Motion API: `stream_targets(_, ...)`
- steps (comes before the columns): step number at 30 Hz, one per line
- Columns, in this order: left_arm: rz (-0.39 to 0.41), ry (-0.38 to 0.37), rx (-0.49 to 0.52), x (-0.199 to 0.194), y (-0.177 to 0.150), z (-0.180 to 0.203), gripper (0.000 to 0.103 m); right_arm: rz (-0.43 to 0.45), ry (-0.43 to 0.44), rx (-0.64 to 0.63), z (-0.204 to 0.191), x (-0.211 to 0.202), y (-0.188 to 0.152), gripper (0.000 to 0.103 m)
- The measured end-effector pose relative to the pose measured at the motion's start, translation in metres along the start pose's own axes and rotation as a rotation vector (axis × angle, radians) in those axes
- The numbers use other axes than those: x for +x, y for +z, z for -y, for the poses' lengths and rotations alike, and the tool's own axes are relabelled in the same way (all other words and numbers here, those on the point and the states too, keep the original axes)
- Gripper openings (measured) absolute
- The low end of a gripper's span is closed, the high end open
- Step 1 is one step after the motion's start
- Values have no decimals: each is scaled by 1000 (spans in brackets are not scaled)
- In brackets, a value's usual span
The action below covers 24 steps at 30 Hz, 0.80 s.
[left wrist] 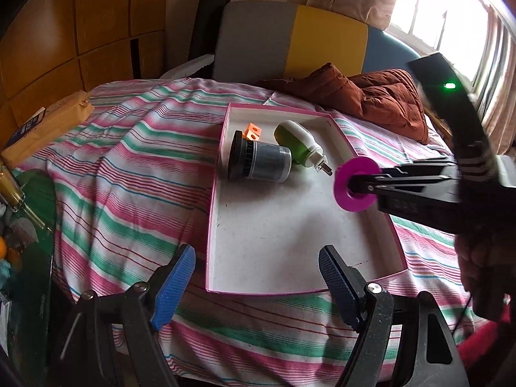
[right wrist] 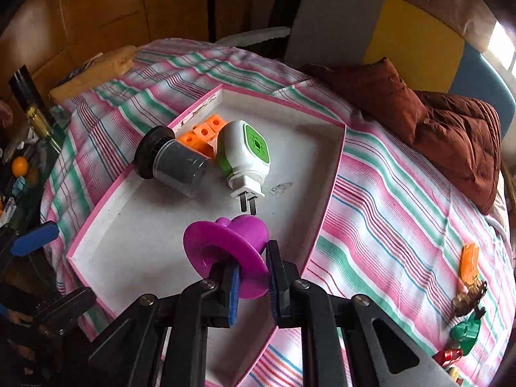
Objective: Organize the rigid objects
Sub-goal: 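Carry the magenta cap into the tray beside the plug and open the right tool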
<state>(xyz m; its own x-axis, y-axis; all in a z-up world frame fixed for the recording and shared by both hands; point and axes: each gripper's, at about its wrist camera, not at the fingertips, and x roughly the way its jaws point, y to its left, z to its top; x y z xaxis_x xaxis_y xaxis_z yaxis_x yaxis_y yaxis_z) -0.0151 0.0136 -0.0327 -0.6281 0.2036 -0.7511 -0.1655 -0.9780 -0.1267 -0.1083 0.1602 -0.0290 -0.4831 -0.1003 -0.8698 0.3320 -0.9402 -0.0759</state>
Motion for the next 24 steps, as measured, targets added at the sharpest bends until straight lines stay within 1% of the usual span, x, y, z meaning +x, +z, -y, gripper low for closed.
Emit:
stream_targets(3,-4,2,-2,2,0,-2,80,-22,-65,-34,-2,18,9,14)
stream_targets(7,-7,0,-6,3,1,-4,80,-40,-163,-41,3,38,15,15)
stream_targets(8,-6,1,-6,3,1,-4,80,-45,-163,-26,6,41,15,16)
stream_targets(9,-6,2,-6,3,2,-4,80,-47,-152,-5,9,41,15,21)
stream_targets(10,-6,4,-6,3,2,-4,80,-39,-143,11,12,40,14,24)
stream_targets(15,-7,6,-8,3,3,-5,80,-18,-108,24,10,33,9,32)
stream_targets(21,-6,5,3,1,3,-2,80,5,-91,48,5,24,0,36)
stream_targets(24,-5,3,6,0,3,1,80,27,-69,74,5,15,-3,40)
